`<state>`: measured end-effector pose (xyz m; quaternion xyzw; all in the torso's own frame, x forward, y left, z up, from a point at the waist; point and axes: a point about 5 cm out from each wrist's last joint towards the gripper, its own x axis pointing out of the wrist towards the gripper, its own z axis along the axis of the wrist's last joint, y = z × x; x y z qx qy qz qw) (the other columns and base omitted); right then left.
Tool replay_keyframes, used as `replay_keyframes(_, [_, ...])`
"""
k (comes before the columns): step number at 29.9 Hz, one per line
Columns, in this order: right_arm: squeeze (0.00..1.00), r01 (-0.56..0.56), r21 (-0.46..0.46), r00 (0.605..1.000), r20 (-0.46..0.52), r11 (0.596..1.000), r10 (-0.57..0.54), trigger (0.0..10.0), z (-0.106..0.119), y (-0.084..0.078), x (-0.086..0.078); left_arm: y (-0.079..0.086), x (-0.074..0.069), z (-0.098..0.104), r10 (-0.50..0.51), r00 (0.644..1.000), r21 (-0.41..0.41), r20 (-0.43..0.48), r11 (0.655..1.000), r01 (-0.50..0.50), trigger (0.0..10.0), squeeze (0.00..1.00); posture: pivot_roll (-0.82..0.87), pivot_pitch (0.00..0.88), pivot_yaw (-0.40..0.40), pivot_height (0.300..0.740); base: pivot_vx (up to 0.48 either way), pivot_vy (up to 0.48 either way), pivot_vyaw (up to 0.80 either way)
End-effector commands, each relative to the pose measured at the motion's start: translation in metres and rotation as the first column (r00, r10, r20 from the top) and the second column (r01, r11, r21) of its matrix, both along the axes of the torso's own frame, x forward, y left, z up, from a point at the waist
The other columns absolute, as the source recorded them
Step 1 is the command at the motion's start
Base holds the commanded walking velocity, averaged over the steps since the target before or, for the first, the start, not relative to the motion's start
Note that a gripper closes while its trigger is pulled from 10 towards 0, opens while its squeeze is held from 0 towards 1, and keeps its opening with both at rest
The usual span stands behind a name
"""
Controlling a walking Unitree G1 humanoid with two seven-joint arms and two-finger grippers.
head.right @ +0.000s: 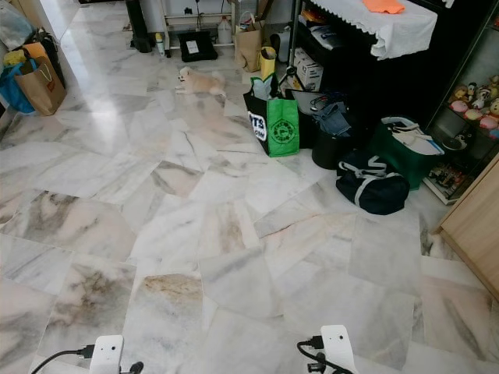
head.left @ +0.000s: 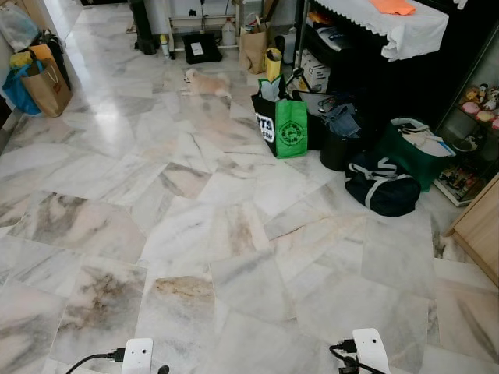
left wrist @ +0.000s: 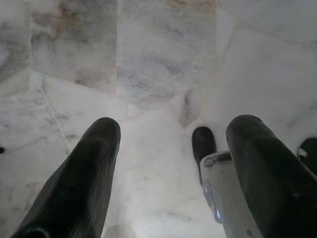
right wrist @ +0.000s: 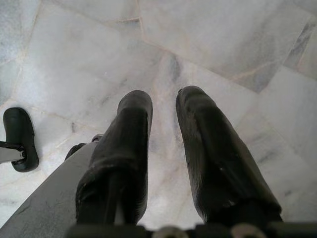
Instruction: Setting the table
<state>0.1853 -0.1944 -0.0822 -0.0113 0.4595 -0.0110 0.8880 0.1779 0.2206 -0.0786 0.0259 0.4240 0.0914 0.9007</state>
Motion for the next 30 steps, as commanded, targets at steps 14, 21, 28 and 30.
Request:
replay_keyframes(14, [0.00, 0.119, 0.187, 0.979, 0.144, 0.975, -0.147, 10.0, 0.021, 0.007, 0.039, -0.002, 0.010, 0.004, -0.061, 0.998, -0.067, 0.021, 0.996, 0.063, 10.0, 0.00, 0.02, 0.031, -0.047, 0.740, 0.000, 0.000, 0.00])
replay_keyframes(21, [0.00, 0.136, 0.188, 0.980, 0.121, 0.973, -0.160, 10.0, 0.019, 0.006, 0.035, -0.002, 0.008, 0.003, -0.066, 0.998, -0.062, 0.013, 0.996, 0.067, 10.0, 0.00, 0.02, 0.045, -0.048, 0.740, 0.000, 0.000, -0.09])
replay_keyframes(28, [0.00, 0.131, 0.195, 0.983, 0.102, 0.972, -0.153, 10.0, 0.016, 0.007, 0.031, 0.000, 0.004, 0.001, -0.065, 0.998, -0.054, -0.010, 0.996, 0.064, 10.0, 0.00, 0.02, 0.048, -0.048, 0.740, 0.000, 0.000, -0.70])
replay_keyframes(30, [0.00, 0.132, 0.194, 0.983, 0.099, 0.972, -0.153, 10.0, 0.016, 0.007, 0.030, 0.000, 0.004, 0.001, -0.059, 0.998, -0.060, -0.007, 0.997, 0.058, 10.0, 0.00, 0.02, 0.051, -0.047, 0.740, 0.000, 0.000, -0.70])
